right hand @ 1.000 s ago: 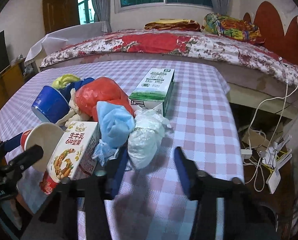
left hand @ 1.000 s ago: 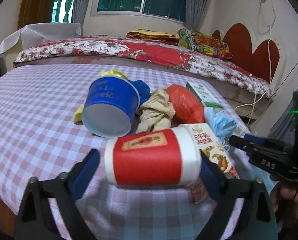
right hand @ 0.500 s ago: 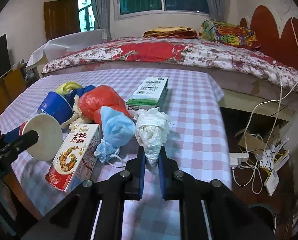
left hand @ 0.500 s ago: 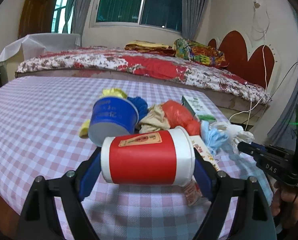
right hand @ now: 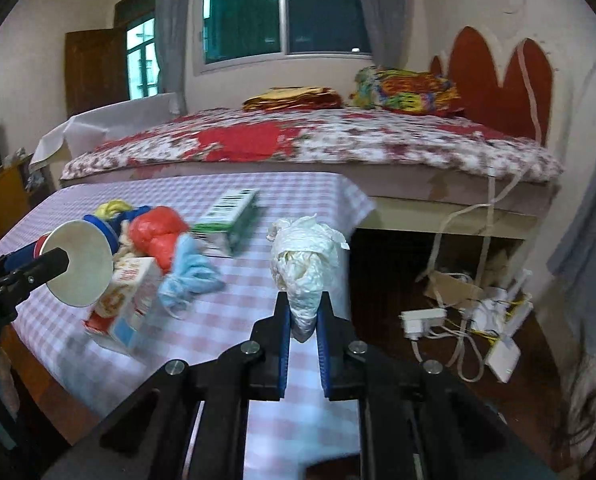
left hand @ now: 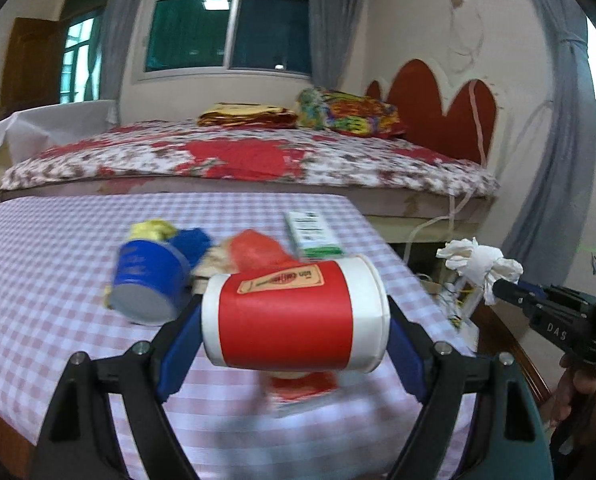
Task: Collect trash
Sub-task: 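Carry red cup and tissue over the bin and open both tools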
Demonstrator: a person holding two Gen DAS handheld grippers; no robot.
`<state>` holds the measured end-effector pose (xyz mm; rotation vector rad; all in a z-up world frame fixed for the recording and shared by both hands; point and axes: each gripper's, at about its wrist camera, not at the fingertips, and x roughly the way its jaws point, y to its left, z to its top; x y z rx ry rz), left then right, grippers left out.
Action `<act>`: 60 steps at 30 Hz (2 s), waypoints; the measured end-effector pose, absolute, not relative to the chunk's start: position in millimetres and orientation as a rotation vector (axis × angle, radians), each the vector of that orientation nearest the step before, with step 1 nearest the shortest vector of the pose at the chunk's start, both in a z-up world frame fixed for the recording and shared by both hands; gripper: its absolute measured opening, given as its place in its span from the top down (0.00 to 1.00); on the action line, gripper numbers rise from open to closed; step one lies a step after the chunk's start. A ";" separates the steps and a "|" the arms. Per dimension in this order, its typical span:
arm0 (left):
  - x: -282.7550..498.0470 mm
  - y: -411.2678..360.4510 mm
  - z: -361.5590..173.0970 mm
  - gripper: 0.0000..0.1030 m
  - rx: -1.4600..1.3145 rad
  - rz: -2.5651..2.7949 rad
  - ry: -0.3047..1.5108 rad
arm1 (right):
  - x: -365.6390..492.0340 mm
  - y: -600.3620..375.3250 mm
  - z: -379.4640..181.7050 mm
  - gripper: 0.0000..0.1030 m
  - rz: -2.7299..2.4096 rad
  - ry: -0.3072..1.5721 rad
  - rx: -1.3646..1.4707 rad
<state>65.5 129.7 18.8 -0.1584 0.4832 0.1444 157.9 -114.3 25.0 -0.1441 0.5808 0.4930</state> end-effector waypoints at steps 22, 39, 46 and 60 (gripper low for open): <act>109.8 -70.7 7.0 0.18 0.004 -0.285 0.569 | 125.0 -294.3 -0.8 0.88 0.222 0.660 -0.065; 127.2 -156.0 -51.0 0.18 0.111 -0.393 0.715 | 118.1 -360.7 -49.9 0.88 0.238 0.776 -0.090; 145.7 -170.0 -74.5 0.18 0.129 -0.402 0.784 | 134.9 -366.2 -79.7 0.88 0.316 0.871 -0.130; 175.9 -180.8 -117.6 0.11 0.115 -0.407 0.919 | 175.0 -362.2 -132.6 0.58 0.394 1.019 -0.162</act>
